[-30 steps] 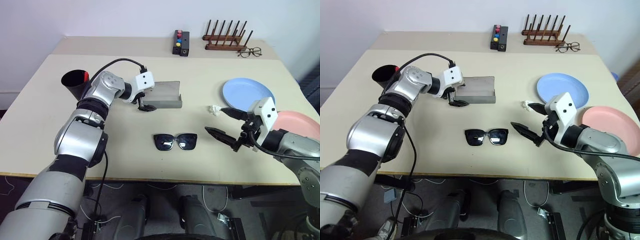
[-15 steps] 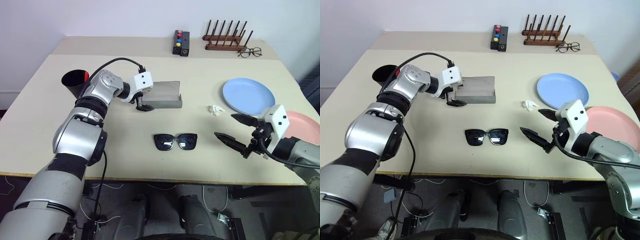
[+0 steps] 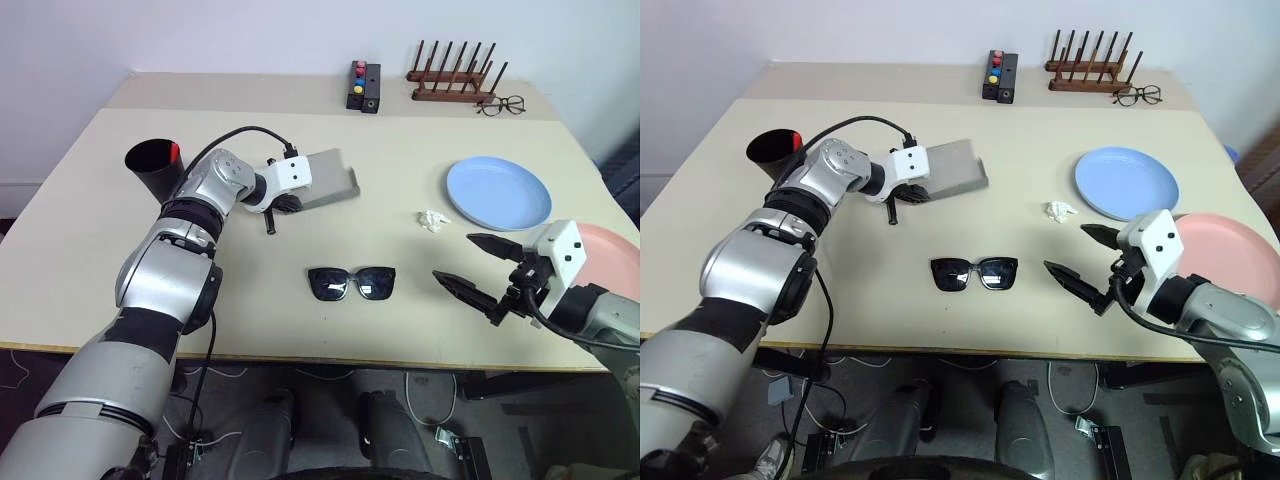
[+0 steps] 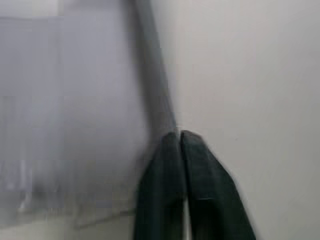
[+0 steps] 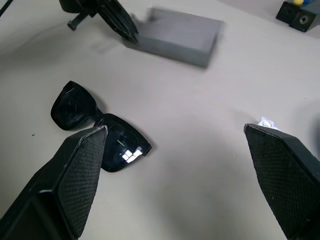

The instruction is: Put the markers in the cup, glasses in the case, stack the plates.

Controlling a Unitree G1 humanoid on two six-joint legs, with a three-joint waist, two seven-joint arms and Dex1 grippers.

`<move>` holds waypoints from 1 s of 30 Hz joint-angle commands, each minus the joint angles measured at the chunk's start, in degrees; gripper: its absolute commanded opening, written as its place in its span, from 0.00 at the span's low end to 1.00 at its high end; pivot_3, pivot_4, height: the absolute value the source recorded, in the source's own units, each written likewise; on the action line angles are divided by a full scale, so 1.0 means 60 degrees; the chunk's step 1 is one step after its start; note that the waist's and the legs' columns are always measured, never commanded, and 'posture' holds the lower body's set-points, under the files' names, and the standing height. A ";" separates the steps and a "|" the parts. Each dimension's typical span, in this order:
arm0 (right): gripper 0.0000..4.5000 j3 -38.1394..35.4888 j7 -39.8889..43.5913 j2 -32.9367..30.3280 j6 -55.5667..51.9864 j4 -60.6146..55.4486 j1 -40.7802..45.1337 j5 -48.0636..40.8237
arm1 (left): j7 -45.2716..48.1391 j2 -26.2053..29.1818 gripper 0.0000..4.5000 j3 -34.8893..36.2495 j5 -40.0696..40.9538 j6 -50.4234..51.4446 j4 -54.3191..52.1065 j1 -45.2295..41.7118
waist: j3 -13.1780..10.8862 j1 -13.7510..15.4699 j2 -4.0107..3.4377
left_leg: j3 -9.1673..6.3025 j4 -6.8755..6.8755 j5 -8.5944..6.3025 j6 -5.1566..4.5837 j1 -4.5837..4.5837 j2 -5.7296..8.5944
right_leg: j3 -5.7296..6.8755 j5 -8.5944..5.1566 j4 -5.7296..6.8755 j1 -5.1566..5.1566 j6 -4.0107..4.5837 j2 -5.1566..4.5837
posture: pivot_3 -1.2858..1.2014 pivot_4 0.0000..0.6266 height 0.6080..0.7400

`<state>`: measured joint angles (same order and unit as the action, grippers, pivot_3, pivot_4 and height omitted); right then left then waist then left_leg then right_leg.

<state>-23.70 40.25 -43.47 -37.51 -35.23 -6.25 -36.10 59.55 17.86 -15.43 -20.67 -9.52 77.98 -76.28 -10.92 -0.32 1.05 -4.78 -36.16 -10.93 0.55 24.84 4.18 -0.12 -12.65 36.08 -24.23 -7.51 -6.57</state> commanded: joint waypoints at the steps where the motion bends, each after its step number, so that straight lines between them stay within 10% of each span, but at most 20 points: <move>1: 1.00 -0.0323 -0.0067 0.0046 0.0354 -0.0236 -0.0045 0.0012 | 0.0389 0.0090 0.01 0.0222 0.0207 -0.0292 -0.0195 -0.0123 | 0.0000 -0.0001 0.0000 | 0.0000 -0.0001 0.0000 0.0000 0.0000 0.0000 | 0.0000 0.0000 0.0000 0.0000 0.0000 -0.0001 | 0.52 0.24 1.00; 14: 1.00 0.0173 -0.0157 -0.0037 0.0452 0.0082 0.0464 0.0034 | 0.3627 0.0408 0.01 0.0443 0.0958 -0.1523 -0.1020 0.0323 | 0.0001 -0.0018 -0.0001 | -0.0002 0.0000 0.0000 0.0000 0.0000 -0.0001 | 0.0004 0.0001 0.0000 0.0001 0.0003 -0.0004 | 0.52 0.24 1.00; 30: 1.00 0.0501 -0.0319 0.0030 0.0345 0.0081 0.0825 0.0067 | 0.3803 0.0625 0.01 0.0303 0.1266 -0.0456 -0.2759 0.1551 | 0.0001 -0.0027 -0.0002 | -0.0010 -0.0006 0.0001 -0.0001 0.0000 -0.0001 | 0.0004 0.0001 0.0004 0.0002 0.0003 -0.0004 | 0.52 0.24 1.00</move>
<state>-20.38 38.63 -43.43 -35.92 -33.38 -2.07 -35.11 82.59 21.02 -13.82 -14.28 -13.08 63.80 -67.14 -10.92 -0.49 1.04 -4.84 -36.20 -10.92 0.54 24.84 4.17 -0.10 -12.64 36.11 -24.22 -7.50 -6.59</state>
